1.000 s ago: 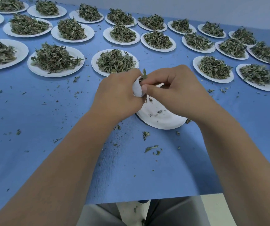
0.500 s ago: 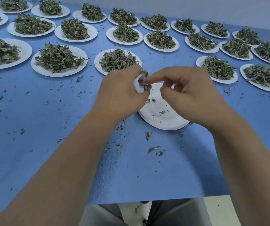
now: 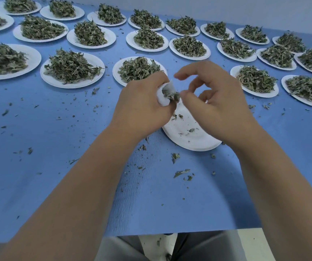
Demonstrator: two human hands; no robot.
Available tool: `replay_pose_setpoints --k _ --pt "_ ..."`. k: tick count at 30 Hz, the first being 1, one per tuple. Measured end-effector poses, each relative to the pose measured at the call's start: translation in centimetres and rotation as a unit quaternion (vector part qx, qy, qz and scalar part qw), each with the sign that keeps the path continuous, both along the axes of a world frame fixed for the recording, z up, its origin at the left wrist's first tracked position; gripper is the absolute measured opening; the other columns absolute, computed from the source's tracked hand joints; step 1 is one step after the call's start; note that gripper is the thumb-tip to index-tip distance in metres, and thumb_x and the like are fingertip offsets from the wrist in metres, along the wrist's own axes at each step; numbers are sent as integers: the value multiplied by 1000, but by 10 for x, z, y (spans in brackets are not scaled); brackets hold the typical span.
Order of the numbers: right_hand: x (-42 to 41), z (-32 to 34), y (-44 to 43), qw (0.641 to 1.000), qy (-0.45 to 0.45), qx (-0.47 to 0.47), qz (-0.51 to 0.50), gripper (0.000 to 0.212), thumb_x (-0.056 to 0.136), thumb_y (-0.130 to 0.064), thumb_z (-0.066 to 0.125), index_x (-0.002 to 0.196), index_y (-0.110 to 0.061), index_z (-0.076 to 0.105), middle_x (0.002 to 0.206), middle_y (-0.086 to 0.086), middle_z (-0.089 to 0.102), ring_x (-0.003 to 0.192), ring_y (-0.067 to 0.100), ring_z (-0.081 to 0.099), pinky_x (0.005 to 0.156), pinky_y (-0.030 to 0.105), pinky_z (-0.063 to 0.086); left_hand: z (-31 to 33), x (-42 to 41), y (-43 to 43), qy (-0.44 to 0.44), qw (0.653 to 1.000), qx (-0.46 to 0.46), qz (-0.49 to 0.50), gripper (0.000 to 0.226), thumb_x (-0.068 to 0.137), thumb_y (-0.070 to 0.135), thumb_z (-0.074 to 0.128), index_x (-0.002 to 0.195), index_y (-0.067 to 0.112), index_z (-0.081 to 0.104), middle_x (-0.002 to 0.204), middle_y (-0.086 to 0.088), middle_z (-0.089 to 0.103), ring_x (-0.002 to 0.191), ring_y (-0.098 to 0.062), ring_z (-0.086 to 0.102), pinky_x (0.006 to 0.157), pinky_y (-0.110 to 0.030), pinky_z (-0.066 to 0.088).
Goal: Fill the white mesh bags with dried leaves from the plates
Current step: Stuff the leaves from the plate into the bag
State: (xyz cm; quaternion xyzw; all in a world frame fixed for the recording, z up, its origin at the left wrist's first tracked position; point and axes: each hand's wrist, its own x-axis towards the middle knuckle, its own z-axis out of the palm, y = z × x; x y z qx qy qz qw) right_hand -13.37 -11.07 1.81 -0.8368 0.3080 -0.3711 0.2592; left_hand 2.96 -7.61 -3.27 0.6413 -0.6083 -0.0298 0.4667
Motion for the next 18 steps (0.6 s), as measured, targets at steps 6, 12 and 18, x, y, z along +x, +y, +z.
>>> replay_pose_setpoints --k 6,12,18 --pt "3 -7 -2 1000 5 -23 13 15 88 -4 70 98 -13 76 95 -6 71 87 10 69 73 36 56 2 -1 1 36 999 9 6 9 75 32 63 82 29 58 71 8 62 65 -12 56 58 -38 50" --pt "0 -8 -3 999 39 7 23 19 88 -16 76 106 -22 77 102 -6 69 92 8 67 72 26 53 2 0 2 40 999 25 -2 21 70 32 62 90 30 59 73 10 63 69 -14 58 61 -40 52" --pt "-6 -9 -8 995 31 87 -36 13 86 -16 77 89 -29 79 86 -10 76 67 8 69 69 26 54 4 -3 4 48 998 24 -14 31 75 39 70 101 37 54 83 12 65 73 -9 59 63 -37 54"
